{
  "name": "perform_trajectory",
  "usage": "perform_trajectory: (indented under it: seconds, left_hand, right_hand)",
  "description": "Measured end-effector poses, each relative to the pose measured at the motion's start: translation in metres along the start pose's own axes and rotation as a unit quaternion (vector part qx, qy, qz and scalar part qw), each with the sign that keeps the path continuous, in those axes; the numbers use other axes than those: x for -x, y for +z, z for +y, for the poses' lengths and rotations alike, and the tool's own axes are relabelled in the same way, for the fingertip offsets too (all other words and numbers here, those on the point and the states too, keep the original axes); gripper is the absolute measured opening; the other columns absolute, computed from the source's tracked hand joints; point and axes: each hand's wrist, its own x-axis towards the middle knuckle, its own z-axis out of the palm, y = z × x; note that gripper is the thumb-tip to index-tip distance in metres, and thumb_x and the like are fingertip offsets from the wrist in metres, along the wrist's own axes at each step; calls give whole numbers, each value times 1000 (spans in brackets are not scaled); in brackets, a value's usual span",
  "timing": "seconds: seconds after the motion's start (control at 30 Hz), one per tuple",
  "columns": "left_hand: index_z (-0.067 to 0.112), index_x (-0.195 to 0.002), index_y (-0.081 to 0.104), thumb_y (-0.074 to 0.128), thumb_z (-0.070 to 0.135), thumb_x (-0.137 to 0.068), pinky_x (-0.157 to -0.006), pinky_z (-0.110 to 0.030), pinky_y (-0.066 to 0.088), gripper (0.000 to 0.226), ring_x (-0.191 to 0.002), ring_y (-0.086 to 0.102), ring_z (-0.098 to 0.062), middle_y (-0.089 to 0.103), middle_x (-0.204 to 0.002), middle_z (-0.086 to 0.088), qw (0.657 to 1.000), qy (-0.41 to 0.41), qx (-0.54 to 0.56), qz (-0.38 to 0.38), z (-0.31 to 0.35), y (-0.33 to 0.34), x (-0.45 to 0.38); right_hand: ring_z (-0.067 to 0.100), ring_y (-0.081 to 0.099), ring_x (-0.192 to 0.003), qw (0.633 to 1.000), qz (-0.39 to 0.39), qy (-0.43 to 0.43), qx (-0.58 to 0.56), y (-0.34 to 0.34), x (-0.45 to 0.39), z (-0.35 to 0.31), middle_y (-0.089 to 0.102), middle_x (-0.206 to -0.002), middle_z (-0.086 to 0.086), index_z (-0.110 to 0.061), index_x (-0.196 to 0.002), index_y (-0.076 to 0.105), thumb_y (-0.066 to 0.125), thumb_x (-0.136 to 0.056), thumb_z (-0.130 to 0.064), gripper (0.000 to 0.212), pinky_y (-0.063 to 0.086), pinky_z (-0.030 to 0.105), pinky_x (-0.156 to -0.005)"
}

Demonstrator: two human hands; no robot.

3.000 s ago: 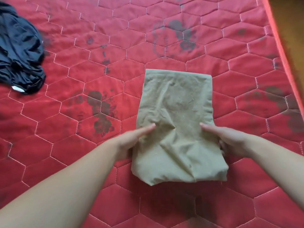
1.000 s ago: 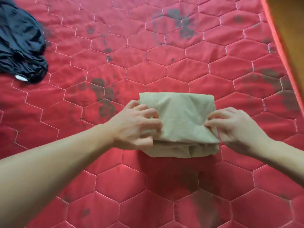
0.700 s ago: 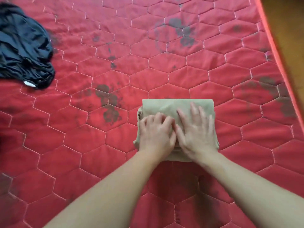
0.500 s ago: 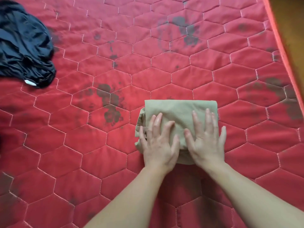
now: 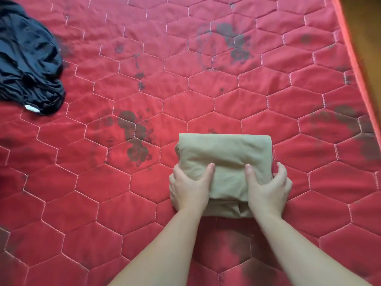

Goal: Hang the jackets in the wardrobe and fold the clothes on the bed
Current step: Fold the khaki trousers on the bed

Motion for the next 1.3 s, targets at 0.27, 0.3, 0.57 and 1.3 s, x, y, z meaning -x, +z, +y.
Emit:
perform_trajectory:
  seconds: [0.27, 0.3, 0.57, 1.3]
  left_hand:
    - [14, -109, 71, 88, 46, -51, -88, -45, 56, 68, -89, 72, -28, 75, -96, -9, 880, -227, 212, -360, 27, -59, -4]
    - [15, -108, 72, 87, 44, -51, -89, -44, 55, 66, -90, 72, -27, 75, -96, -9, 874, -219, 217, -376, 37, -72, -1]
    - [11, -113, 72, 86, 44, -56, -91, -47, 54, 68, -100, 69, -31, 73, -107, -13, 861, -73, 304, -400, 168, -258, 42]
    - [6, -107, 71, 88, 49, -47, -88, -53, 55, 75, -90, 71, -35, 74, -97, -17, 868, 54, 472, 142, -7, -699, 348]
  right_hand:
    - [32, 71, -84, 907, -324, 248, -104, -68, -25, -38, 75, -92, 14, -7, -101, 69, 84, -47, -56, 74, 58, 47, -78]
    - [33, 71, -86, 900, -341, 243, -121, -79, -24, -52, 75, -93, 15, -7, -102, 70, 83, -50, -53, 71, 57, 50, -82]
    - [34, 72, -82, 904, -363, 50, -220, -192, 23, -248, 74, -93, 18, -3, -102, 71, 74, -74, -39, 46, 59, 43, -73]
    - [16, 64, -60, 702, -614, -338, -123, -291, 449, -445, 74, -75, 12, 1, -86, 73, 73, -80, -45, 46, 49, 28, -58]
